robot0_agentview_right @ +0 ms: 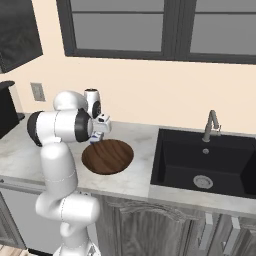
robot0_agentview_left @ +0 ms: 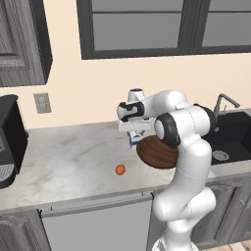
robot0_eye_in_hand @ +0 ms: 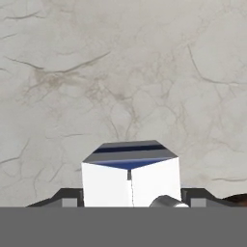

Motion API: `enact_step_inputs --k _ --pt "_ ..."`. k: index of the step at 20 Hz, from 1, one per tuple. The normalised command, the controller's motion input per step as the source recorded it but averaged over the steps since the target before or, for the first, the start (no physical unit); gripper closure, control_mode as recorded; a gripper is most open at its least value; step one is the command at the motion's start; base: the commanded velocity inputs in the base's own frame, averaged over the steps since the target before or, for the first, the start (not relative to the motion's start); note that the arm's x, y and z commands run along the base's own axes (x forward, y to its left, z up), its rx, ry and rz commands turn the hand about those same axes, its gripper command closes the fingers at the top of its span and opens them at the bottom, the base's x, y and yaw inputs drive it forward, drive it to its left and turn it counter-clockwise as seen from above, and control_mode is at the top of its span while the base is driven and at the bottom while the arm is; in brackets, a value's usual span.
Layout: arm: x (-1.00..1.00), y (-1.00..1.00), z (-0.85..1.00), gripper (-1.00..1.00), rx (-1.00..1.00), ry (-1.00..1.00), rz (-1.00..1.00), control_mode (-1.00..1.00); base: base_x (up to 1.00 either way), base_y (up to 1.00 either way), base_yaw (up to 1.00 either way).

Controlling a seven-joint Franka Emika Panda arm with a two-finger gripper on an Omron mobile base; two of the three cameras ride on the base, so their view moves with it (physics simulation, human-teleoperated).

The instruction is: Gather the eggs and milk located in the vicinity of the sink area and place them right next to the bowl.

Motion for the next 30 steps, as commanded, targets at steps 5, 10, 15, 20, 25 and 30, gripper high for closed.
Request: enact_step_inputs --k 5,10,15,20,25,30 --pt "0.00 0.00 0.00 -1.00 0.00 0.00 0.00 -1.00 0.00 0.00 0.00" --pt "0.00 0.00 0.01 -1.00 0.00 0.00 0.00 -1.00 0.00 0.00 0.00" --pt "-0.03 0.00 0.30 -1.00 0.00 0.00 0.00 -1.00 0.00 0.00 0.00" --pt "-0.21 0.00 0.56 -1.00 0.00 -0.03 0.00 -1.00 0.00 0.00 0.00" --pt "-0.34 0.01 0.50 -1.00 0.00 -0.02 0.00 -1.00 0.00 0.00 0.00" --pt "-0.78 0.23 0.26 -1.00 -0.01 0.00 0.08 -1.00 0.00 0.00 0.00"
